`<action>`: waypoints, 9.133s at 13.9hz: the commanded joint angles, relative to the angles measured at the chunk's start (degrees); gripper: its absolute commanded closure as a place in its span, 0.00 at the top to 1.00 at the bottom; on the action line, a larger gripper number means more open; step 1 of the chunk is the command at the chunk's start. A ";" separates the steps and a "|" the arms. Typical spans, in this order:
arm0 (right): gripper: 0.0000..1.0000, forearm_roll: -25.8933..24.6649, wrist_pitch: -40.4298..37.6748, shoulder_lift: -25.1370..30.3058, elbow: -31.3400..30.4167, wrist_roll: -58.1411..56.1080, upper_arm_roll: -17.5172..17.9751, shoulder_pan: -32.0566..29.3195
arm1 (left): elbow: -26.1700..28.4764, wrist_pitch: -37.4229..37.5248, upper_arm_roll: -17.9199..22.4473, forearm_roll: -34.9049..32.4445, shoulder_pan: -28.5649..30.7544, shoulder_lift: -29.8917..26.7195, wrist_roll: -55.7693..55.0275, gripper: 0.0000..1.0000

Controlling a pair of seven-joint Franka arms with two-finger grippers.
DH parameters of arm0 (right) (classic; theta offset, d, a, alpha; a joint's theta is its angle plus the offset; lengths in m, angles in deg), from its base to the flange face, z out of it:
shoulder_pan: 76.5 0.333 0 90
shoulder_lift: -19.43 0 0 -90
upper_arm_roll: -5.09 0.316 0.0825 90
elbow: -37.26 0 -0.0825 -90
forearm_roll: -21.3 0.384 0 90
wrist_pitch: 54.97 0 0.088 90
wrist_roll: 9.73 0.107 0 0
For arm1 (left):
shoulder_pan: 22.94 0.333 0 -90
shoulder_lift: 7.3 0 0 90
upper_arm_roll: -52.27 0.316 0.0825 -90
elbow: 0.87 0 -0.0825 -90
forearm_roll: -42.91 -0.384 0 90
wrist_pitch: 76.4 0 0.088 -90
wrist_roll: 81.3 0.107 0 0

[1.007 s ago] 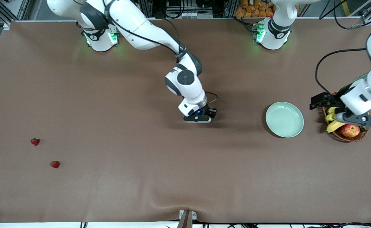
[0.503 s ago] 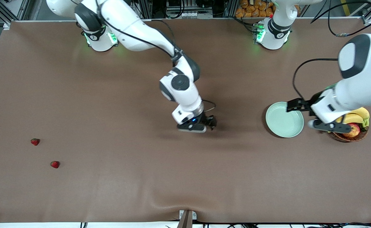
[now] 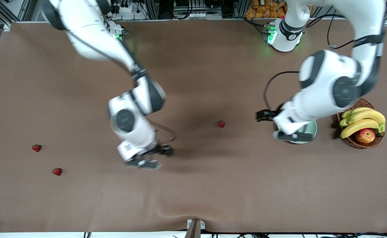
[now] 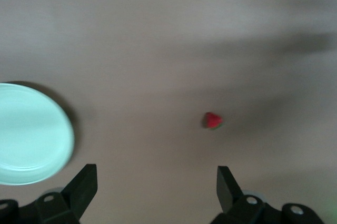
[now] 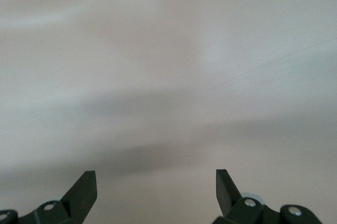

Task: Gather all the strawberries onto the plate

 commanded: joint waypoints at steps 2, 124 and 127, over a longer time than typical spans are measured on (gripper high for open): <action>1.00 -1.46 -4.28 3.38 -3.27 -10.50 0.66 -11.72 | -0.46 -5.49 0.56 -1.14 -6.43 4.55 -4.86 1.00; 1.00 -4.99 21.20 3.38 -25.07 -59.93 1.36 -46.38 | 20.36 -19.65 -18.34 -27.42 21.92 0.97 -8.84 0.09; 0.99 -4.38 21.11 2.94 -25.24 -59.85 1.45 -47.26 | 23.18 -20.79 -18.52 -27.42 25.97 0.26 -5.31 0.09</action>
